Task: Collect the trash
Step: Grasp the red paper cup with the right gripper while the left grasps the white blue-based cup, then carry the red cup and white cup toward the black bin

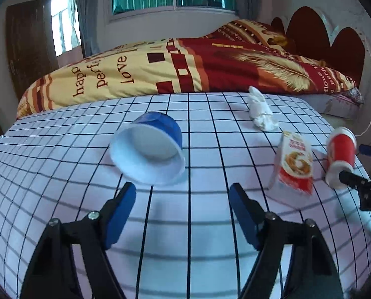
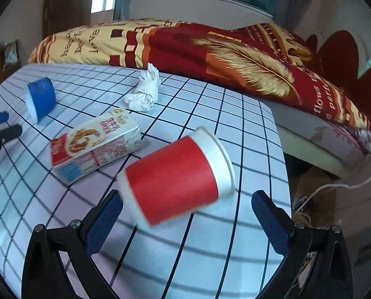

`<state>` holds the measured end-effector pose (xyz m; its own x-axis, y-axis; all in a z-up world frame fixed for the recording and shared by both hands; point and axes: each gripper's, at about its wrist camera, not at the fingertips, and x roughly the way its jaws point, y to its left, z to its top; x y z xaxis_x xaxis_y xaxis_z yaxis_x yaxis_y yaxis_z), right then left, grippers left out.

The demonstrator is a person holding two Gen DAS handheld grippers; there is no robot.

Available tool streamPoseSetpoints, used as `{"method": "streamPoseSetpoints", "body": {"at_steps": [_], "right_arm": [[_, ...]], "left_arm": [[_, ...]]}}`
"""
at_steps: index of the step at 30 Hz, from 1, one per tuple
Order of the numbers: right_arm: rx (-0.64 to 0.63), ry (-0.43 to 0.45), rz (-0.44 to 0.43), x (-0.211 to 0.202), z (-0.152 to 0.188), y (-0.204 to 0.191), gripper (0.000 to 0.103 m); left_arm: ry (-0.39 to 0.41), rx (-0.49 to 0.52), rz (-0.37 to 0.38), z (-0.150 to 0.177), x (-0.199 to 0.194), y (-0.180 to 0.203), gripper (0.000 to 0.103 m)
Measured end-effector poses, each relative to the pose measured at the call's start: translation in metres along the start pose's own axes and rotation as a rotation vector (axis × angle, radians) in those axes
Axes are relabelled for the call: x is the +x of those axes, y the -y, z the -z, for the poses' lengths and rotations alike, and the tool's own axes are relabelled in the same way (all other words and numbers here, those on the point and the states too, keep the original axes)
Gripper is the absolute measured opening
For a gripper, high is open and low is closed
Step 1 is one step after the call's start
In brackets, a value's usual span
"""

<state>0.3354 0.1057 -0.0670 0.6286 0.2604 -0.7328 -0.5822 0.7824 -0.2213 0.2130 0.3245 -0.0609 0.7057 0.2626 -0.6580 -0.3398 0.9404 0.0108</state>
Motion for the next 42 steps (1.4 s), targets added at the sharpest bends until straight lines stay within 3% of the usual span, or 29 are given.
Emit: {"method": "streamPoseSetpoints", "body": {"at_steps": [5,6,7,8,9,10,16,42], "right_arm": [[-0.015,0.002,-0.037,0.015,-0.009,0.005,0.103],[0.004,0.008,-0.067,0.014,-0.009,0.008,0.092],[0.015,0.008,-0.078,0.013,-0.008,0.01,0.089],[0.026,0.003,-0.075,0.013,-0.008,0.012,0.089],[0.033,0.003,-0.073,0.013,-0.007,0.011,0.089],[0.042,0.004,-0.074,0.013,-0.006,0.012,0.089],[0.061,0.026,-0.049,0.006,0.002,0.012,0.088],[0.11,0.093,0.006,-0.082,0.056,0.027,0.086]], "left_arm": [[-0.018,-0.004,0.013,-0.013,0.02,0.002,0.068],[-0.024,-0.008,0.021,-0.015,0.023,0.002,0.061],[-0.036,-0.012,0.026,-0.016,0.027,0.002,0.049],[-0.044,-0.017,0.029,-0.017,0.031,0.002,0.04],[-0.055,-0.028,0.041,-0.017,0.035,0.001,0.022],[-0.067,-0.039,0.047,-0.016,0.038,-0.001,0.011],[-0.023,-0.052,0.064,-0.011,0.02,-0.004,0.005],[0.105,-0.012,0.221,0.03,-0.083,0.044,0.004]]}}
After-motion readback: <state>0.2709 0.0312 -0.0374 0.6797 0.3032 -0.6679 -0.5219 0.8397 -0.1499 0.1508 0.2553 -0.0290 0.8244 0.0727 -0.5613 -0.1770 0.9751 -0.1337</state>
